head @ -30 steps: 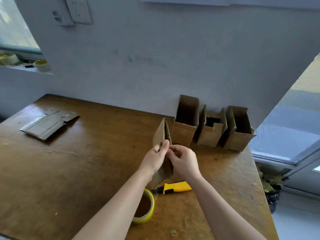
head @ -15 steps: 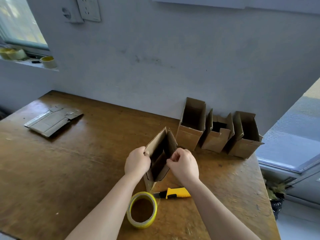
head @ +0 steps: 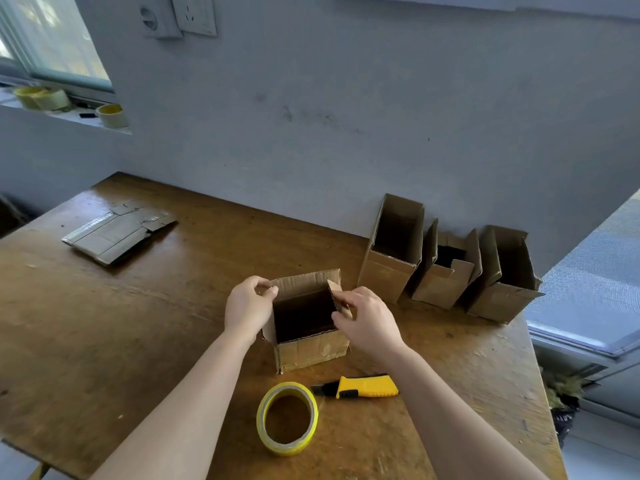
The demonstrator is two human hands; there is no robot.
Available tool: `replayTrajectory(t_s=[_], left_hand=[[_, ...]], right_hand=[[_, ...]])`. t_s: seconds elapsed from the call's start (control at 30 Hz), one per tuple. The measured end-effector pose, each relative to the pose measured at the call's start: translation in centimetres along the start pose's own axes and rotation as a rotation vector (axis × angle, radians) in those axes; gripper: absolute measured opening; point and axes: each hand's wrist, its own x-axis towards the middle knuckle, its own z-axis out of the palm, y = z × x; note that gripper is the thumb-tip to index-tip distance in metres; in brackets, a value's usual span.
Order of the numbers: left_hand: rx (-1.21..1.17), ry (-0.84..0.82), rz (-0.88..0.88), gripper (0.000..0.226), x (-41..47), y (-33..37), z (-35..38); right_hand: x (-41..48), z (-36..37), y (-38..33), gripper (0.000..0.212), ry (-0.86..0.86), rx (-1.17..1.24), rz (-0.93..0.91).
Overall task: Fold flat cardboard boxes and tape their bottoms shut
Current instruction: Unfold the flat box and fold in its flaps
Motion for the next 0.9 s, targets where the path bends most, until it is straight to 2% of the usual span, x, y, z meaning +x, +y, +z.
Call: replayTrajectory(t_s=[0.1, 0.17, 0.23, 0.3, 0.37, 0.43, 0.53, 0.6, 0.67, 0.73, 0.77, 0.9], left_hand=[[-0.065, 0.009, 0.026, 0.043, -0.4, 0.1, 0.4], [-0.081, 0.023, 0.062, 0.048, -0.9, 0.0, 0.5], [-0.097, 0.058, 0.172, 0.030, -1.5, -0.5, 0.6], [-0.101, 0.066, 0.324, 0.008, -2.2, -1.2, 0.4], [-0.048, 0.031, 0.448, 0.018, -2.7, -1.8, 0.1], [0.030, -0.058, 0.532, 0.029, -3.1, -2.1, -0.3], [0.177, -0.138, 0.659, 0.064, -3.8, -2.6, -0.7], [0.247, -0.106, 0.711, 0.057, -4.0, -2.9, -0.5], [0.221, -0.093, 0.667, 0.037, -3.9, -2.8, -0.2], [0.145, -0.108, 0.571, 0.033, -3.8, -2.6, 0.2], [0.095, -0.113, 0.515, 0.042, -3.7, -2.5, 0.3], [-0.024, -0.177, 0.322, 0.103, -3.4, -2.1, 0.2]], right_hand=[[0.3, 0.2, 0.5, 0.037, -0.071, -0.040, -0.002], [0.6, 0.1, 0.6, 0.053, -0.143, -0.065, 0.006], [0.7, -0.1, 0.6, 0.079, -0.230, -0.098, 0.014], [0.9, -0.3, 0.6, 0.094, -0.287, -0.158, 0.001], [1.2, -0.1, 0.6, 0.089, -0.285, -0.210, -0.028], [1.4, 0.0, 0.7, 0.075, -0.251, -0.224, -0.049], [1.8, -0.1, 0.7, 0.057, -0.228, -0.218, -0.057], [2.0, -0.3, 0.7, 0.042, -0.200, -0.177, -0.055], [1.8, -0.2, 0.8, 0.030, -0.151, -0.121, -0.043], [1.6, -0.1, 0.8, 0.030, -0.094, -0.089, -0.023], [1.5, 0.0, 0.8, 0.035, -0.069, -0.080, -0.015], [1.4, 0.4, 0.5, 0.061, -0.020, -0.055, 0.024]])
